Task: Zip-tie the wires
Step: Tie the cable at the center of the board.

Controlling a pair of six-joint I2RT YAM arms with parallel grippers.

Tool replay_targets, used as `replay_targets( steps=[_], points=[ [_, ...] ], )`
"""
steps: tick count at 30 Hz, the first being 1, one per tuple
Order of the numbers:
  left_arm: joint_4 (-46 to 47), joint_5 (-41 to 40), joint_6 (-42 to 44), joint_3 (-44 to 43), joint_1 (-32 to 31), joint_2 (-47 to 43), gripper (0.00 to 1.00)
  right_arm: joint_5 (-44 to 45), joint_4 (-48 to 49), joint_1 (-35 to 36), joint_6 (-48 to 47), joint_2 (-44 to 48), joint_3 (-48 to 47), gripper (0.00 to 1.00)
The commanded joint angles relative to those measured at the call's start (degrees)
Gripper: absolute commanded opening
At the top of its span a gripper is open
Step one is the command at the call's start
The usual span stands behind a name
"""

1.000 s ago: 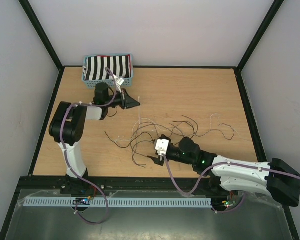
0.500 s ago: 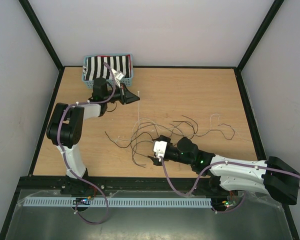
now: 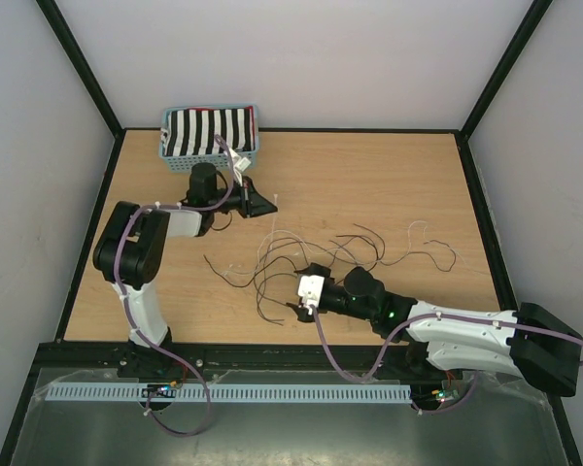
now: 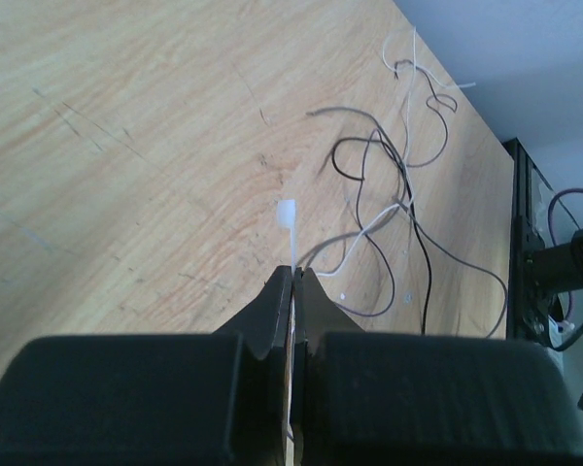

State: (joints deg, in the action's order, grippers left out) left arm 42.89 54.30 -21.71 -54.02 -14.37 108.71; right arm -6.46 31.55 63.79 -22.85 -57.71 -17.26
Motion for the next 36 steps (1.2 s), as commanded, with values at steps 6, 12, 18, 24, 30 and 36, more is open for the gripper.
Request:
replay_targets(
  steps=[6,12,18,24,30,36],
  points=[
    [1.02,-1.28,1.53,4.74,-2.31,-4.52,0.0,-1.46,5.58,1.6,-1.48,-2.88,1.69,0.86],
    [1.04,-3.02,0.25,5.76,-2.33,-4.77,0.0,1.7,9.61,4.78,-8.22,-11.78,-0.44,0.89],
    [1.04,-2.46,-0.32,4.98,-2.33,-3.09,0.0,6.39,9.57,6.71,-15.66,-23.01,-6.91,0.91],
    [1.03,-2.28,-0.06,5.15,-2.24,-3.24,0.0,7.73,8.06,6.7,-18.74,-27.52,-10.89,0.91],
    [1.05,-2.27,-0.09,5.15,-2.28,-3.19,0.0,10.02,5.72,6.72,-22.53,-33.69,-15.19,0.91],
    [1.05,-2.18,0.0,5.15,-2.25,-2.89,0.0,13.65,5.12,6.59,-26.92,-37.93,-18.62,0.92]
  ],
)
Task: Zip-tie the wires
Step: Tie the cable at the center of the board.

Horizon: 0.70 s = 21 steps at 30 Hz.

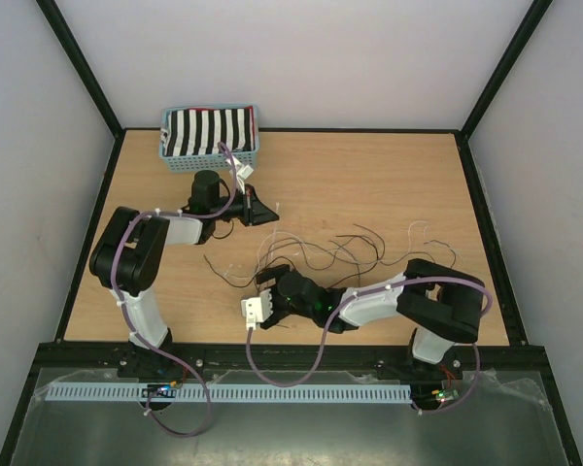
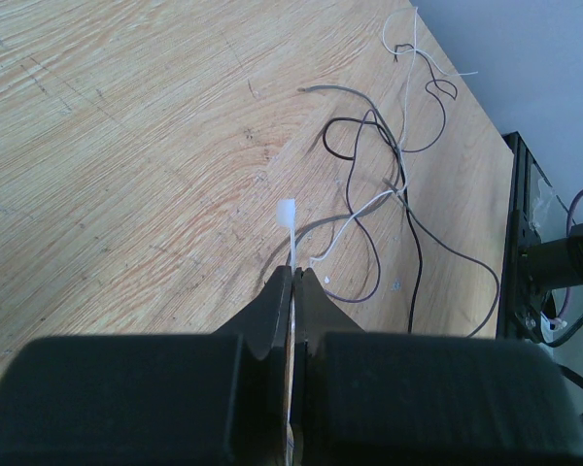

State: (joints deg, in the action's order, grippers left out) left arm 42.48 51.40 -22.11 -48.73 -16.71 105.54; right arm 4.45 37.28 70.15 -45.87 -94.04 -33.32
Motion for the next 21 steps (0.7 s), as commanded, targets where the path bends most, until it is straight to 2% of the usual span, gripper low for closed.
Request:
replay_targets(
  steps=[1,21],
  points=[
    [1.43,0.72,0.29,-0.28,0.1,0.31,0.0,2.72,-0.93,0.05,-4.25,-2.05,-3.32,0.92],
    [1.46,1.14,-0.4,-0.79,0.08,0.9,0.0,-2.85,-5.16,-1.26,-3.27,-6.93,-8.98,0.92]
  ],
)
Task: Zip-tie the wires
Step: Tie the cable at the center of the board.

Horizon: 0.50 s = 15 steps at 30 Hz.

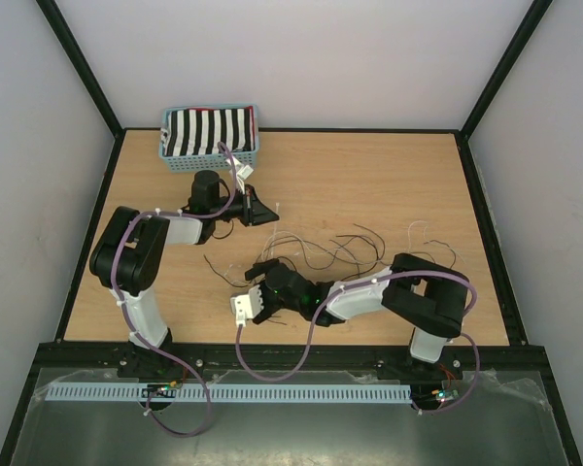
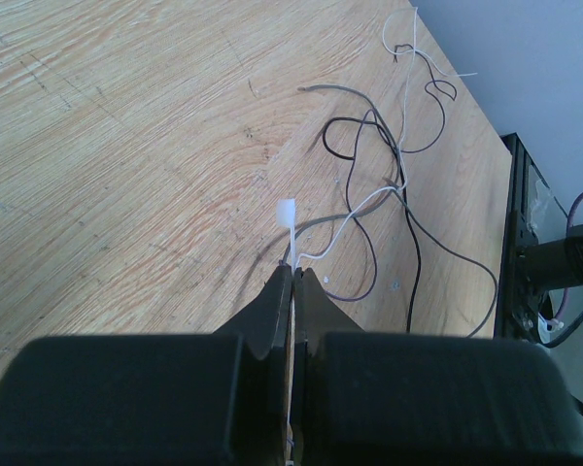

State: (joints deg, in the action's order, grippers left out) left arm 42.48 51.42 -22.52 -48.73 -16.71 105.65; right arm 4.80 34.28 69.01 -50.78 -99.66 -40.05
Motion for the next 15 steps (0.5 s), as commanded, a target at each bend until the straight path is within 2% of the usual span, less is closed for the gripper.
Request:
replay_targets(
  steps=[1,9,15],
  points=[
    [1.4,1.14,-0.02,-0.87,0.1,0.86,0.0,-3.54,-2.2,-0.12,2.3,-1.03,-2.57,0.92],
    [1.4,1.04,-0.16,-1.08,0.01,1.35,0.0,-6.52,-3.53,-3.46,7.02,8.94,-0.28,0.92],
    [1.44,0.79,-0.07,-1.03,0.06,1.23,0.0,-4.27,-4.75,-5.29,3.97,9.65,2.3,0.94]
  ],
)
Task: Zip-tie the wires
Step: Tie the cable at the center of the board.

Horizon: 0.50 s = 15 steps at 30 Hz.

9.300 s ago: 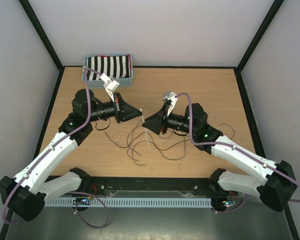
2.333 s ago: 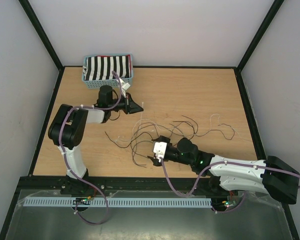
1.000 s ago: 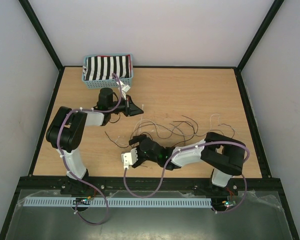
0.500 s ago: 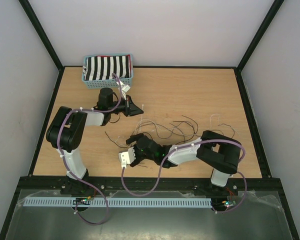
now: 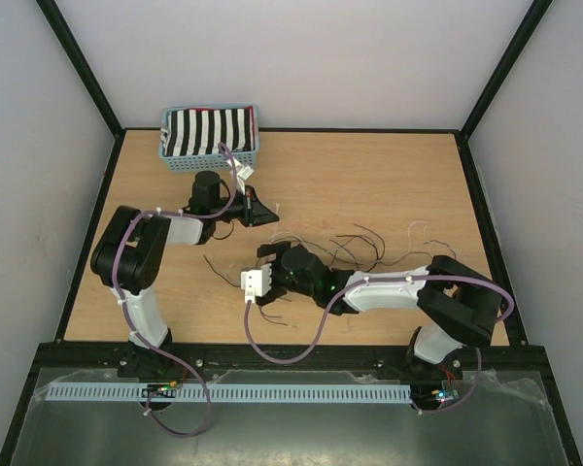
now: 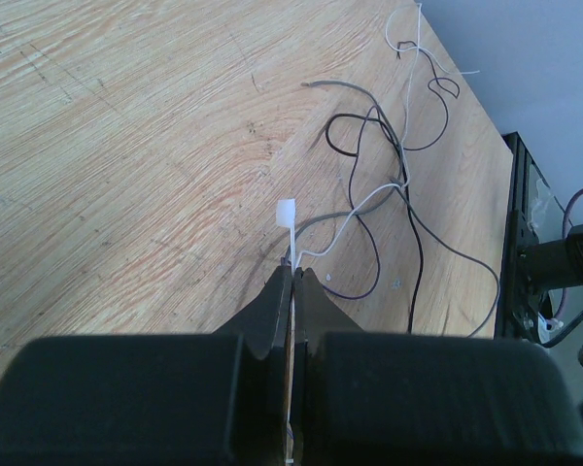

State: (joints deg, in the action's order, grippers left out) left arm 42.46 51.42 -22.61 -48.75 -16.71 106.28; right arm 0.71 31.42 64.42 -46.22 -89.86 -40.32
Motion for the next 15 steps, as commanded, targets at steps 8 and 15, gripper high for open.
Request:
replay_targets(
  steps=[8,15],
  points=[
    [1.44,0.95,-0.09,-0.99,-0.02,0.25,0.0,0.8,-1.33,-1.02,-1.26,-2.66,4.51,0.94],
    [1.44,0.9,-0.15,-0.82,0.0,0.06,0.0,-0.59,-1.14,-1.03,-0.45,-3.86,4.08,0.94]
  ],
)
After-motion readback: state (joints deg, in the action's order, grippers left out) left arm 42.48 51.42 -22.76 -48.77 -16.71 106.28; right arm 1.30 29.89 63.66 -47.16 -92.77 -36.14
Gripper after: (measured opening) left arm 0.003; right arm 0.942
